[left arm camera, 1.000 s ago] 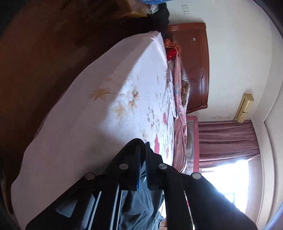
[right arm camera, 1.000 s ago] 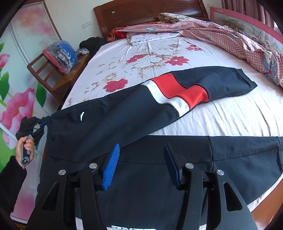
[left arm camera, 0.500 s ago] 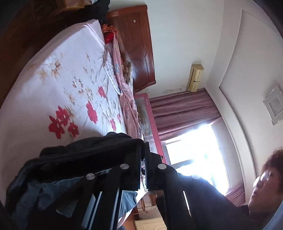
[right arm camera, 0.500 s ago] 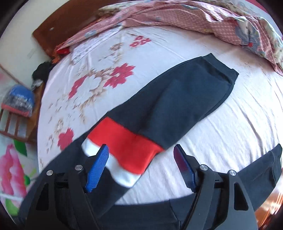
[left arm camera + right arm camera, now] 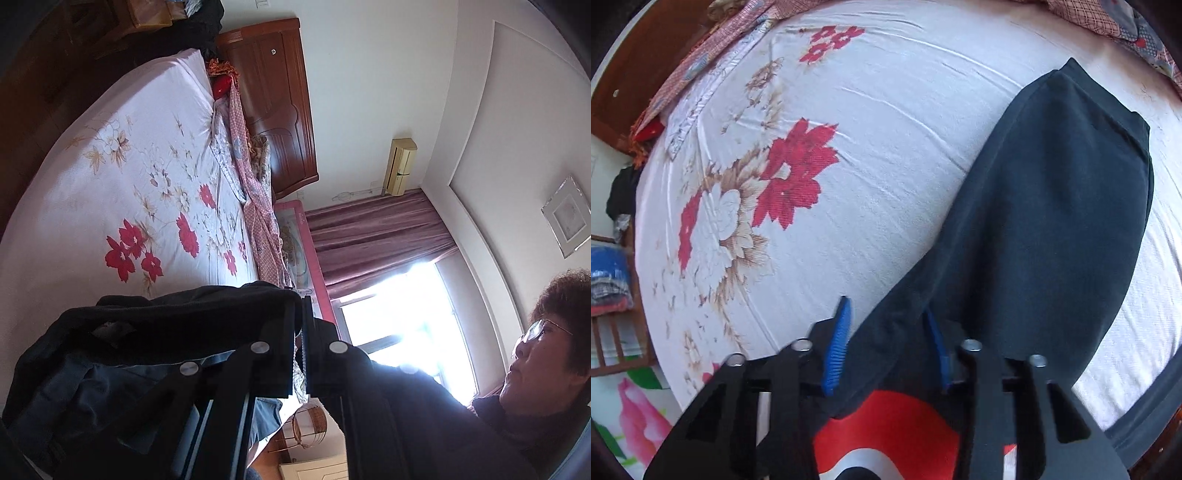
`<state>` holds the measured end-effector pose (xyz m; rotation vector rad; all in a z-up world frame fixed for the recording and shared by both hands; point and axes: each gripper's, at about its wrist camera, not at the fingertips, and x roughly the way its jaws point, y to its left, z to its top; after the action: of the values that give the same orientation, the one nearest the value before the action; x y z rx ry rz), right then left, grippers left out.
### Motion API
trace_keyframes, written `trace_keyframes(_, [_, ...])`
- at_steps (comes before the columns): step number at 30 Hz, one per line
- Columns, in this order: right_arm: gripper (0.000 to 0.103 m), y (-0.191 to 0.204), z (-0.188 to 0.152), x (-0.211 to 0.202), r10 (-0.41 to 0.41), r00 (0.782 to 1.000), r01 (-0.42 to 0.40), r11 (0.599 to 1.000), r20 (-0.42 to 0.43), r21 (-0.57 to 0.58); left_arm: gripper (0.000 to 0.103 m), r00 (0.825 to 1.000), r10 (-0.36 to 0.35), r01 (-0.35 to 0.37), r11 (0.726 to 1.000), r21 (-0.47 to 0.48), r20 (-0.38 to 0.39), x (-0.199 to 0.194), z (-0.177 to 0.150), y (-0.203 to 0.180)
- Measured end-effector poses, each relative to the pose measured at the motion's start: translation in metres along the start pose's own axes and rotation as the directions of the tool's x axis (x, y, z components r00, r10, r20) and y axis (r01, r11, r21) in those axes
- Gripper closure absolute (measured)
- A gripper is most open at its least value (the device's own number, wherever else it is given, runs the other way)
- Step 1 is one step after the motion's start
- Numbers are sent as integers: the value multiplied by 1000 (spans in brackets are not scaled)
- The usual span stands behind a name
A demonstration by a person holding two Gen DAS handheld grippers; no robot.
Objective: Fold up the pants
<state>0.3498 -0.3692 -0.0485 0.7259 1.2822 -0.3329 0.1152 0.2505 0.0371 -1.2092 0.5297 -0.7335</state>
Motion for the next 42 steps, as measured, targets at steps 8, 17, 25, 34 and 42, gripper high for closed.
trace_keyframes(8, [97,-7,-10,-80,377,904,-375,926,201,-48,101,991,44,-46,999,10,123,-14,11,4])
trace_keyframes(17, [97,-146,-157,-165,560,775,-522,829,295,-202,101,952,78,-73,997,-29,295,-69,-4,16])
trace_keyframes(25, [99,-253,-280,-103,492,837,-498,866,240,-39,103,927,186,-177,982,-59,325,-127,-36,35])
trace_keyframes(34, [99,-266,-310,-123,509,805,-531,847,305,-12,103,887,455,-462,872,165,81,-66,-59,18])
trace_keyframes(42, [99,-275,-313,-94,454,855,-473,881,249,17,19,743,663,-591,715,374,-91,13,-144,-2])
